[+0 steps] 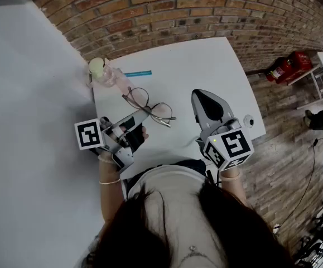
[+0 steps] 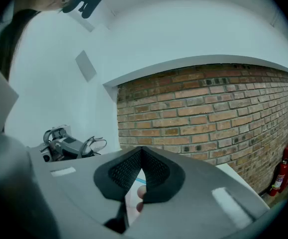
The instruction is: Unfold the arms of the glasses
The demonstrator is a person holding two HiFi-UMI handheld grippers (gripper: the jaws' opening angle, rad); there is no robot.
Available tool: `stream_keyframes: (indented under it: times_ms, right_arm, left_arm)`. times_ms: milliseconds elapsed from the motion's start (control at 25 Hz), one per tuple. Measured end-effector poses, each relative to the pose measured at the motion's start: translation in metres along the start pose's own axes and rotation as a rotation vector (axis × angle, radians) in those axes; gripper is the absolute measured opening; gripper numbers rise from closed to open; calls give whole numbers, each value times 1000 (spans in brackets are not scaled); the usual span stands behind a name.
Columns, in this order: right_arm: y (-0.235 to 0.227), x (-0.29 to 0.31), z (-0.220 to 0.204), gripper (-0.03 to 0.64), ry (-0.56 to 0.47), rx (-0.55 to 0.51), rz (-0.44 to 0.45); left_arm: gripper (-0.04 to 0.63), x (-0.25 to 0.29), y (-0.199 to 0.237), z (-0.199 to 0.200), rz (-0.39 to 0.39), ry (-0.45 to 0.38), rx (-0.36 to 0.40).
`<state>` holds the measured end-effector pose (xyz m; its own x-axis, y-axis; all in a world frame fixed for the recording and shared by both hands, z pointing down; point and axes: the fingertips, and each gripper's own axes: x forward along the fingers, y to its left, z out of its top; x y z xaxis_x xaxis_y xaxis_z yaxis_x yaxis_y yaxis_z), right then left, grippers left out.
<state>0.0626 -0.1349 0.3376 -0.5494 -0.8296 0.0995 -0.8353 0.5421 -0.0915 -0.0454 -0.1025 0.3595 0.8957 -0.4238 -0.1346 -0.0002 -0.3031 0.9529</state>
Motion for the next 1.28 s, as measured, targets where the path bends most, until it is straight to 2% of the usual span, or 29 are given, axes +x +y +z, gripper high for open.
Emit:
stream_keyframes:
  times_ms: [320, 840, 1280]
  right_arm:
    - [6, 0, 8, 6, -13, 12, 25]
    - [32, -5, 12, 6, -42, 41, 185]
    - [50, -5, 7, 6, -24, 38, 281]
  left_arm:
    - [21, -3, 2, 2, -4, -9, -7]
    - [21, -3, 1, 6, -19, -22, -15]
    - [21, -7, 2, 13, -30, -35, -14]
